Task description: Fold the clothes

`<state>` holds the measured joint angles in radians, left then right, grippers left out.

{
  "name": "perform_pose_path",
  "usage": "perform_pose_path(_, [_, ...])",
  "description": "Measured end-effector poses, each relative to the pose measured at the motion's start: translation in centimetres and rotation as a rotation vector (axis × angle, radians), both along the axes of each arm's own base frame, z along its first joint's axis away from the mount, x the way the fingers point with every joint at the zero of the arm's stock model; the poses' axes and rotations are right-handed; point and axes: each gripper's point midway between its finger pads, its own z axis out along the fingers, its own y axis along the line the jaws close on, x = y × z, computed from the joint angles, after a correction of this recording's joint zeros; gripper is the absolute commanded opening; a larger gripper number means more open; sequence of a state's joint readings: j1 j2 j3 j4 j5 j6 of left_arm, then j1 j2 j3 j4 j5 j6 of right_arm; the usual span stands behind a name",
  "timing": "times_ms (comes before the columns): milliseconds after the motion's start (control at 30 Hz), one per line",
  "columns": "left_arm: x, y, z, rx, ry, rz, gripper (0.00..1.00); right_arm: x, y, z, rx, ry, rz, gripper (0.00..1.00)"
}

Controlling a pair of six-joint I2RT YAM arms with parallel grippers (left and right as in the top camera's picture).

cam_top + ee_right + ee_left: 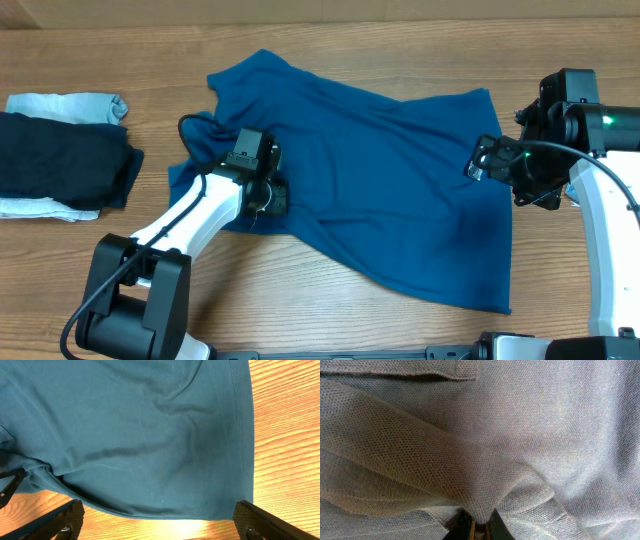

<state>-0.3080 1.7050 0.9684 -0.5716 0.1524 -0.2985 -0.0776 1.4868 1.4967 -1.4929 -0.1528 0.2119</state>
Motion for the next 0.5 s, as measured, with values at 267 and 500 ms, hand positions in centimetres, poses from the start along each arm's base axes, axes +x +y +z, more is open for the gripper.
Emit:
perform_pose_path(267, [4.6,-1.1,4.7,-0.004,-0.152,-0.066,0.06,0.0,0.0,0.0,0.000,0.000,0.000,1.00])
perform_pose_path(500, [5.4,-0.7,2.9,0.040,-0.137,-0.077,0.50,-0.1,0.0,0.0,0.000,0.002,0.000,1.00])
